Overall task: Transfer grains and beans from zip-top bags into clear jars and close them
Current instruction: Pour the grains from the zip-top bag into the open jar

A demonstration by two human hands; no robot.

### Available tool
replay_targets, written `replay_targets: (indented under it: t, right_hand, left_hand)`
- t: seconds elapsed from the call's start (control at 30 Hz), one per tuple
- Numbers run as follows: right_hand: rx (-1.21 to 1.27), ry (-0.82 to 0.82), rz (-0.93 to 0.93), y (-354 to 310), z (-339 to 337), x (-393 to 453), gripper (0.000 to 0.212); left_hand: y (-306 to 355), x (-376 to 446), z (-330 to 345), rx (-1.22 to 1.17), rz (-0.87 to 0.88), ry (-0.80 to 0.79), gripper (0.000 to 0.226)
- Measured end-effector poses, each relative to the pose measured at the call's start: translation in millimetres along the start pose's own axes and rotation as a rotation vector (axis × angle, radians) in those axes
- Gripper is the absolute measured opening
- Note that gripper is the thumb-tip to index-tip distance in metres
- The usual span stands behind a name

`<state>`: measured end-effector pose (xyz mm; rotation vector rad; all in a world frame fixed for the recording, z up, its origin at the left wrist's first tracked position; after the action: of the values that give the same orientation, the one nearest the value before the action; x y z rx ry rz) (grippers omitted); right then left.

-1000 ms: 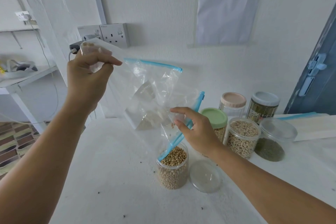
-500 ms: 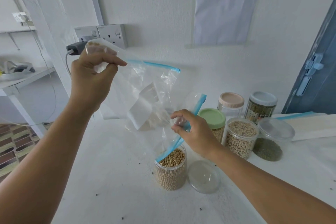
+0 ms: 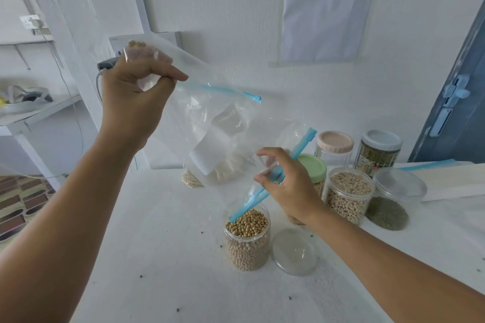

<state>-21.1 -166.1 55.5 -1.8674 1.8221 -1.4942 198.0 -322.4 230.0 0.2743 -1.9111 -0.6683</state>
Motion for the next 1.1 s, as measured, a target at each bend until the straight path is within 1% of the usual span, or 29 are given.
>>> replay_targets:
  t: [0.13, 0.23, 0.3, 0.37, 0.43, 0.57, 0.73, 0.83, 0.93, 0.97, 1.1]
  right_hand:
    - [0.049, -0.054, 0.009, 0.9, 5.9, -8.5, 0.046]
    - [0.007, 0.020, 0.009, 2.4, 1.8, -10.1, 0.046]
    - [-0.046, 0.054, -0.015, 1.8, -1.4, -10.6, 0.044]
    - [-0.061, 0.025, -0.037, 3.5, 0.2, -12.8, 0.046]
    - [-0.046, -0.006, -0.034, 5.8, 4.3, -14.9, 0.048]
    - [-0.005, 0.114, -0.018, 6.4, -6.6, -10.6, 0.039]
    - [-0.012, 0.088, -0.016, 2.9, -9.5, -9.5, 0.045]
    - [-0.033, 0.100, -0.021, 4.8, -4.3, -14.3, 0.047]
    - [-0.013, 0.069, 0.005, 7.0, -0.5, -17.7, 0.051]
    - [-0.015, 0.056, 0.011, 7.7, 0.6, -18.8, 0.051]
    - [0.001, 0.039, 0.056, 14.5, 0.7, -21.9, 0.050]
  left_hand:
    - [4.7, -0.6, 4.3, -0.025, 0.015, -0.024, 0.048]
    - [6.1, -0.4, 5.9, -0.034, 0.010, -0.045, 0.051]
    - [9.7, -0.7, 6.8, -0.035, 0.023, -0.071, 0.047]
    - [15.6, 0.0, 7.1, -0.027, 0.043, -0.092, 0.043]
    - [22.1, 0.9, 7.3, -0.013, 0.067, -0.106, 0.044]
    - [26.7, 3.0, 4.9, 0.012, 0.100, -0.110, 0.043]
    - [26.4, 4.0, -1.8, 0.003, 0.065, -0.081, 0.029]
    - [39.7, 2.5, 4.9, 0.022, 0.092, -0.179, 0.032]
    - [50.0, -1.1, 11.1, 0.050, 0.070, -0.327, 0.049]
    - [50.0, -1.9, 11.8, 0.073, 0.064, -0.366, 0.051]
    - [44.5, -2.9, 10.3, 0.192, 0.055, -0.484, 0.047]
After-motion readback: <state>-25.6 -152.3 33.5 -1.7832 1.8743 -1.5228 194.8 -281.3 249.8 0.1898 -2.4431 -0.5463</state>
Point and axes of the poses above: each hand's wrist, its own x-axis towards the middle knuckle, its own z-axis out of the palm, y = z × x, the point moved 4 cm from there along x, towards the middle knuckle, and after that the axes turned 11 degrees about -y, right-handed, at the moved point
